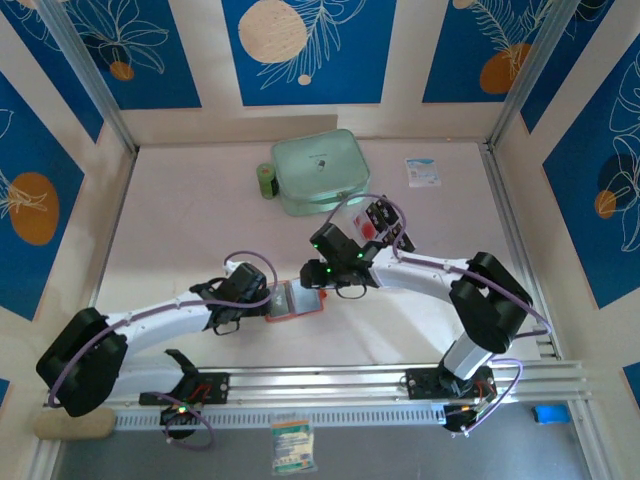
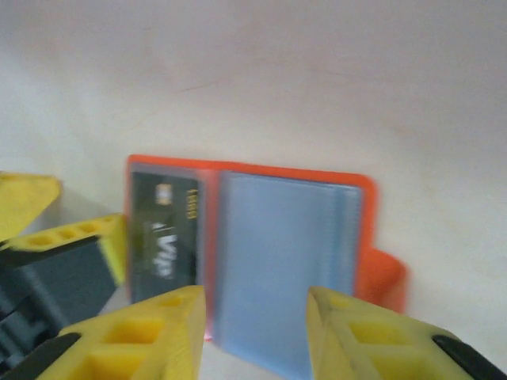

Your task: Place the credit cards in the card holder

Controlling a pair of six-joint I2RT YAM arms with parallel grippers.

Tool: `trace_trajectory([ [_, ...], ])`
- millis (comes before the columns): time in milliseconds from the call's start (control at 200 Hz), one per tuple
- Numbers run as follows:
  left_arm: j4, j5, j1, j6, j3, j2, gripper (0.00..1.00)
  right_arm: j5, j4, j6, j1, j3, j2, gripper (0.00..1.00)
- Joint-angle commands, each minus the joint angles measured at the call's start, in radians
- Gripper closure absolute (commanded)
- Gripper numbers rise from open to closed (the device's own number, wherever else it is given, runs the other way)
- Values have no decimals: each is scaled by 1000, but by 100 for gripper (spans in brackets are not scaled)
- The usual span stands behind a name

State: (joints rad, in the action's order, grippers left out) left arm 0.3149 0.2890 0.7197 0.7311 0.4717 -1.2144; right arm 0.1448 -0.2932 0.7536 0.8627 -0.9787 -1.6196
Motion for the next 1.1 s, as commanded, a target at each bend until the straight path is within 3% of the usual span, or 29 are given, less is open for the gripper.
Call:
trace_trajectory([
  [0,18,-6,-11,5,7,22,16,57,-57,-24,-7,28,-5,56],
  [220,42,1,-11,4,22,36,16,64,-32,-26,-19,21,-88,58],
  [275,51,4,-11,4,26,43,16,66,-27,-24,-21,22,-95,64],
  [405,77,10,-11,7,39,72,16,65,-21,-18,-21,38,-83,89],
  [495,92,13,-12,10,51,95,16,62,-18,-12,-21,58,-65,100],
  [1095,123,-7,-17,-3,141,104,0,43,0,24,-30,96,-19,100],
])
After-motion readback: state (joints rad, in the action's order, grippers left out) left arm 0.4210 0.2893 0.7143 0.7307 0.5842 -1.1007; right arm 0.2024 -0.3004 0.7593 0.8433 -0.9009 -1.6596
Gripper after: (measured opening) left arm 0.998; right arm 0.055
